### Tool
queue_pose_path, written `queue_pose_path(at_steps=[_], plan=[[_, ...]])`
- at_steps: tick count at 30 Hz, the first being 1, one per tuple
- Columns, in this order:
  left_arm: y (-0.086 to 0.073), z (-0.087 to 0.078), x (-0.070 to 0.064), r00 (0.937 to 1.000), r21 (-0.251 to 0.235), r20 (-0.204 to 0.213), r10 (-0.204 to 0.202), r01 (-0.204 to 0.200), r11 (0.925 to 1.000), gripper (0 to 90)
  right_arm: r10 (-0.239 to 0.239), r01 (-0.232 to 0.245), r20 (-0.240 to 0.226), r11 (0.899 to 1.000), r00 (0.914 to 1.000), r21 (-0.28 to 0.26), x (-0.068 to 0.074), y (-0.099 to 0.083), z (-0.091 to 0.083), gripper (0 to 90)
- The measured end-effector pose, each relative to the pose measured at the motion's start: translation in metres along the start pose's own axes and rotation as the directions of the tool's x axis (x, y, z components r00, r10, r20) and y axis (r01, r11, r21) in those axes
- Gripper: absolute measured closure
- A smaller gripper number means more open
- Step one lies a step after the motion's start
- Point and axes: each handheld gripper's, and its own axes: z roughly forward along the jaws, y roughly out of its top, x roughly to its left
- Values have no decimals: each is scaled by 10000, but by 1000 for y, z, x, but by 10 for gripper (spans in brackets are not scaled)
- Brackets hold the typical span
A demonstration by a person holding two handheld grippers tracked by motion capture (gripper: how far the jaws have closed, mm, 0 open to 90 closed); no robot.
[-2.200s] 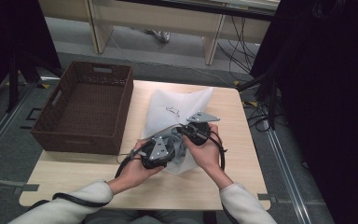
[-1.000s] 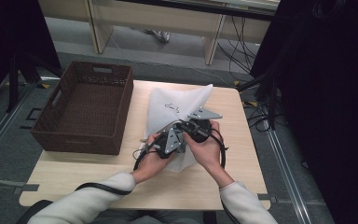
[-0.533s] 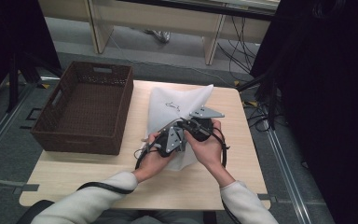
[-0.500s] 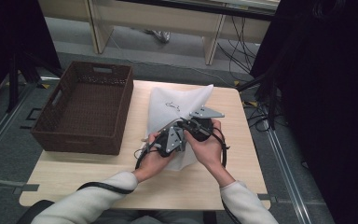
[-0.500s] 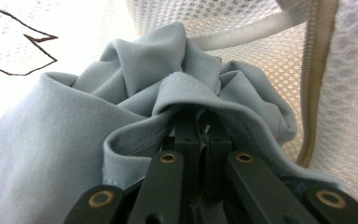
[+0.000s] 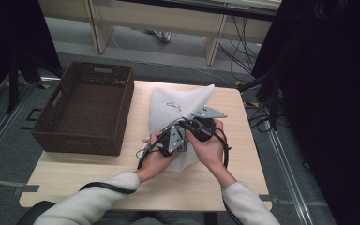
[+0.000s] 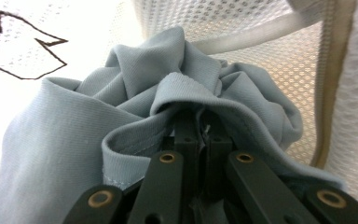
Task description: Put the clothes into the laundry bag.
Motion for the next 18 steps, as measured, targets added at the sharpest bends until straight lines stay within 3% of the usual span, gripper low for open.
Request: queue_pose_path(at_steps=[8, 11, 15, 18], plan=[[-4, 5, 0, 9997, 221, -33, 225, -224, 9995, 853, -20, 20, 44, 10000, 10000, 61, -2, -1, 0, 873], [-5, 8, -1, 9992, 379, 322, 217, -229, 9990, 836, -257, 256, 107, 9996, 9996, 88, -6, -1, 0, 873], [-5, 9, 0, 9974, 545, 667, 270, -307, 9980, 761, -40, 44, 203, 9998, 9998, -177, -5, -2, 3, 873], [-4, 3, 2, 9935, 737, 1072, 382, -463, 9962, 667, 98, -99, 159, 9999, 9998, 48, -5, -2, 1, 873]])
